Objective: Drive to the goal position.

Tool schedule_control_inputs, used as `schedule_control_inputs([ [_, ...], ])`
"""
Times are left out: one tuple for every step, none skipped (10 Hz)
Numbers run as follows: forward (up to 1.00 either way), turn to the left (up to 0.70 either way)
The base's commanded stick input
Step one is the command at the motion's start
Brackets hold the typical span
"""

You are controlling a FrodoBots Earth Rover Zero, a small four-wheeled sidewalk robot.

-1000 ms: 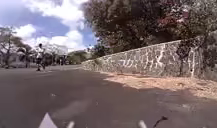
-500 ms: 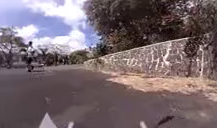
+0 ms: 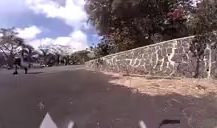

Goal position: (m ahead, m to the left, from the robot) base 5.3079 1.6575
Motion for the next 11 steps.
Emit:
schedule_control_inputs([
  [0.50,0.00],
  [0.50,0.00],
  [0.50,0.00],
  [0.50,0.00],
  [0.50,0.00],
  [0.50,0.00],
  [0.50,0.00],
  [0.50,0.25],
  [0.50,0.25],
  [0.50,0.25],
  [0.50,0.25],
])
